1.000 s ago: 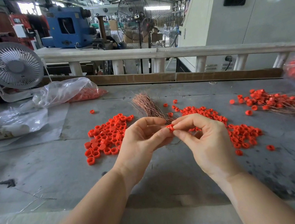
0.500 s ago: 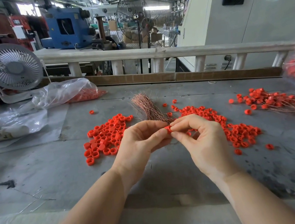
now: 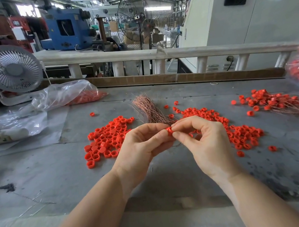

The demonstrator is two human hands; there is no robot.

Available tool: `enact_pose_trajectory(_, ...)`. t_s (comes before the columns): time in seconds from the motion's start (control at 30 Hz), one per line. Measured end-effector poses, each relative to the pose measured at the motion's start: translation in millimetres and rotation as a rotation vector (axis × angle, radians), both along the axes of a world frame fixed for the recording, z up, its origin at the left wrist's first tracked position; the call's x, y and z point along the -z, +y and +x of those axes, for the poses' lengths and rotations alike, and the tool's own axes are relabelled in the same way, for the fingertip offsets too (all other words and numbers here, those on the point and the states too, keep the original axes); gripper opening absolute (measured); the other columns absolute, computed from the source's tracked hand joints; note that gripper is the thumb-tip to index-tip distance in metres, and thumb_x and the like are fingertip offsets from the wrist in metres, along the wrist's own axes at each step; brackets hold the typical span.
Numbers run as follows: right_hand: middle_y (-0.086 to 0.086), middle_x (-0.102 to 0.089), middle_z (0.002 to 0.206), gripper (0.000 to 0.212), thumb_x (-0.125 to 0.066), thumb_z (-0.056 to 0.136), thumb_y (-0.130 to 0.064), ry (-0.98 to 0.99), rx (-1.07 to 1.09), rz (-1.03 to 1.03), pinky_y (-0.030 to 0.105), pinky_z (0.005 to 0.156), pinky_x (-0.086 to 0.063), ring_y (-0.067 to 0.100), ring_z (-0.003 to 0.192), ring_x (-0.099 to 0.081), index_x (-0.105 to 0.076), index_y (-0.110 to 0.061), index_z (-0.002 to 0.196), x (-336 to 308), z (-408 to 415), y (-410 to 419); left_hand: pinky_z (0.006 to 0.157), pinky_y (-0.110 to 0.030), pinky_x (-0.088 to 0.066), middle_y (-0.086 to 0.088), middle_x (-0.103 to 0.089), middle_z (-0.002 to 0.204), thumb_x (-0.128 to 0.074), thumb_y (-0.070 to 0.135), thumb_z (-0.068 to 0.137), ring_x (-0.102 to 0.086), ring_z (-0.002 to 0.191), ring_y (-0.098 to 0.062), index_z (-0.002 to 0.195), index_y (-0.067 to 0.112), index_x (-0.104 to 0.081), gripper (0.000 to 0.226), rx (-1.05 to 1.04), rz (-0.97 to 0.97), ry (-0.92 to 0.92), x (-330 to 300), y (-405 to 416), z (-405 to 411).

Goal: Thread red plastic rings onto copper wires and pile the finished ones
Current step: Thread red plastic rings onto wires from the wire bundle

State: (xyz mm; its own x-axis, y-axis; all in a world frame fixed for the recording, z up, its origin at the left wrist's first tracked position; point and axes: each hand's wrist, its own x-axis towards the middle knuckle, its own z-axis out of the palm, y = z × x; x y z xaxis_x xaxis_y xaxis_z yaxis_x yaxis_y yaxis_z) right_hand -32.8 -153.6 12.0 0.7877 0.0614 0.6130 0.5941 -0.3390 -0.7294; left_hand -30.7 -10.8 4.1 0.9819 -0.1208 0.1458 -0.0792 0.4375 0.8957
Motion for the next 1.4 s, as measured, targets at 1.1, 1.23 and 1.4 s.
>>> enact_pose_trajectory(1.1,-0.015,-0.070,0.082,0.022,-0.072,0.076,0.000,0.041,-0.029,0.084,0.007,0.067,-0.043,-0.003,0.078,-0.064,-0.069,-0.022,0.071,-0.2,1.1,-0.6,0.082,-0.034,-0.055,-0.012,-0.071,0.076,-0.067,0.010,0.062,-0.069,0.071,-0.019,0.079,0.004,-0.067,0.018,0.003,0.002,0.028,-1.6,-0.9,-1.3)
enact_pose_trajectory(1.23,-0.013,-0.071,0.079,0.019,-0.072,0.075,0.000,0.042,-0.042,0.083,0.006,0.069,-0.043,-0.003,0.079,-0.064,-0.070,-0.018,0.072,0.5,1.0,-0.6,0.076,-0.030,-0.058,-0.011,-0.071,0.075,-0.066,0.008,0.063,-0.069,0.069,-0.018,0.078,0.002,-0.067,0.017,0.010,-0.018,0.019,-1.8,-0.6,-1.2)
enact_pose_trajectory(1.4,-0.013,-0.070,0.078,0.021,-0.072,0.075,0.001,0.023,-0.024,0.046,0.007,0.069,-0.042,-0.002,0.080,-0.063,-0.069,-0.020,0.071,1.2,1.7,-0.3,0.081,-0.035,-0.056,-0.013,-0.071,0.078,-0.067,0.008,0.062,-0.069,0.073,-0.022,0.081,0.001,-0.066,0.020,-0.020,0.001,-0.005,-0.8,-0.5,-0.5)
